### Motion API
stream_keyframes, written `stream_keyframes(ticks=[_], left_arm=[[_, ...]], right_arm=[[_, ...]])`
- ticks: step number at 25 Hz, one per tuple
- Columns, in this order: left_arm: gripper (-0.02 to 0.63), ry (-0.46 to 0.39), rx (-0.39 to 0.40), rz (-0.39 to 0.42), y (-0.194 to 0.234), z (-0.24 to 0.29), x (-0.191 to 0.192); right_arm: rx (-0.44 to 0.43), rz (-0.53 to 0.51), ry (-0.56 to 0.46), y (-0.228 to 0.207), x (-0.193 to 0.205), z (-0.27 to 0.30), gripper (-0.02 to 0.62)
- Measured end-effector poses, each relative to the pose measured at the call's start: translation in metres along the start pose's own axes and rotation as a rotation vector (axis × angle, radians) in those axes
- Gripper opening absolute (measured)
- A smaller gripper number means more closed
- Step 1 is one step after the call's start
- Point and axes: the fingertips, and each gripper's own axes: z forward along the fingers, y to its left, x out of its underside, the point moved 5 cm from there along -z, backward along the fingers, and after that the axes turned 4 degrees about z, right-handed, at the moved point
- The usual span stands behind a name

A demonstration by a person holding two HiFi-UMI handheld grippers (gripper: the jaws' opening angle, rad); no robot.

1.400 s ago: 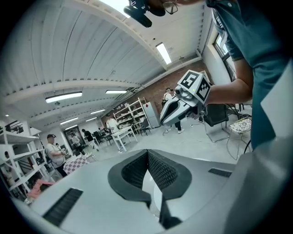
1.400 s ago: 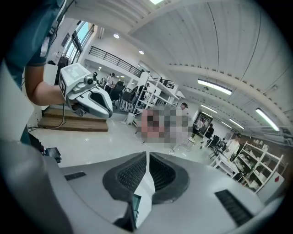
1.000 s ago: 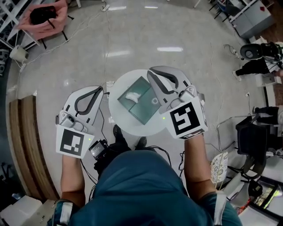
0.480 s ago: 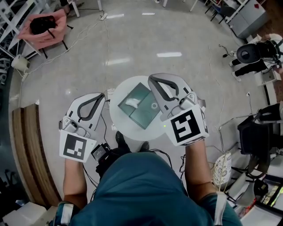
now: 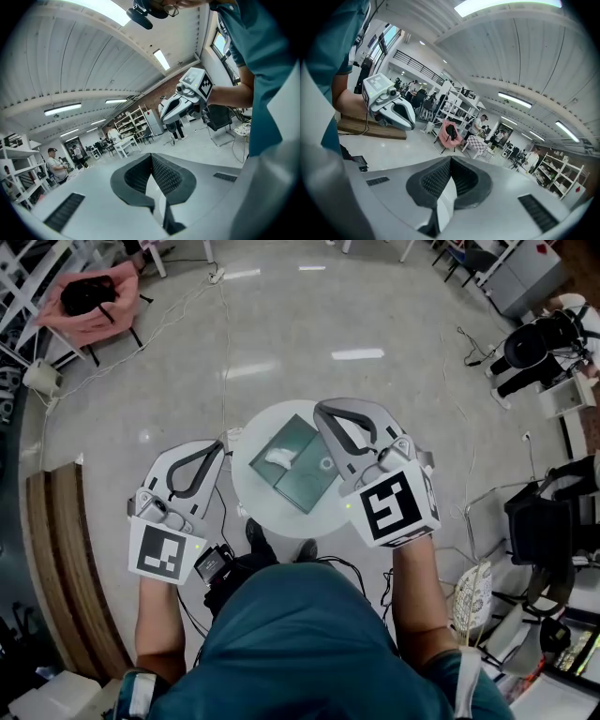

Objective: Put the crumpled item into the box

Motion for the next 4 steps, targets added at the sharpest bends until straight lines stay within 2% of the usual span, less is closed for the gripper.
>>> stream_keyframes(ticks=[4], left_arm=[[0.018, 0.004, 0.002, 0.000, -0.0014, -0.0038, -0.0022]], right_arm=[[-0.002, 0.013, 0.000, 0.0017, -0.0016, -0.0018, 0.038]])
